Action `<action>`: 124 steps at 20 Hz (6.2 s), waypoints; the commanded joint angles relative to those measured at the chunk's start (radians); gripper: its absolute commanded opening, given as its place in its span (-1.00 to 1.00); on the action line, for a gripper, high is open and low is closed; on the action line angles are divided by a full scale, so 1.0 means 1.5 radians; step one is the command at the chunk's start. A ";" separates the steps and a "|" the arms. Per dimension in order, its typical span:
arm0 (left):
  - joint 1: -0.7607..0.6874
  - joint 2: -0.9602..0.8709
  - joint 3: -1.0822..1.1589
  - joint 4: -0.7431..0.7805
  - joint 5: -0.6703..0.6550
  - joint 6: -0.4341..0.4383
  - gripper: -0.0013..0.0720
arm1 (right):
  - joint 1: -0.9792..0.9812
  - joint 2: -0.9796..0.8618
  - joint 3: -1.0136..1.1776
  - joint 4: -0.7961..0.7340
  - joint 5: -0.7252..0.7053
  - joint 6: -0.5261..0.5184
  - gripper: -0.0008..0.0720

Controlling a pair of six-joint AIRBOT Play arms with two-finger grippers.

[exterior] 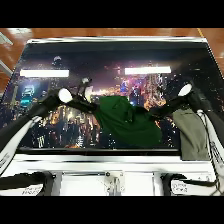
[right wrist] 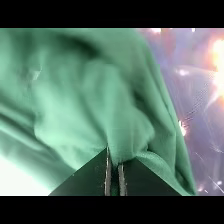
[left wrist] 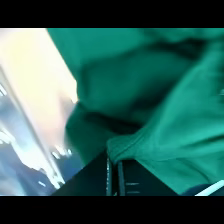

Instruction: Fold the shirts.

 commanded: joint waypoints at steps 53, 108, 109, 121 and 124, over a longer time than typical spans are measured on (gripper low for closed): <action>0.000 0.332 -0.263 0.101 -0.069 -0.152 -0.84 | -0.227 0.356 -0.411 -0.063 0.075 0.152 0.75; 0.088 0.529 0.428 0.380 -0.261 -0.141 -0.84 | -0.019 0.409 0.550 -0.208 0.260 0.285 -0.80; 0.088 0.519 0.410 0.390 -0.265 -0.141 -0.84 | -0.019 0.383 0.537 -0.205 0.299 0.285 -0.80; 0.186 0.206 0.049 0.424 -0.104 -0.188 -0.84 | -0.019 0.041 0.153 -0.095 -0.262 0.246 -0.80; 0.205 0.097 0.049 0.362 0.007 -0.188 -0.84 | -0.018 -0.023 0.153 0.011 -0.418 0.246 -0.80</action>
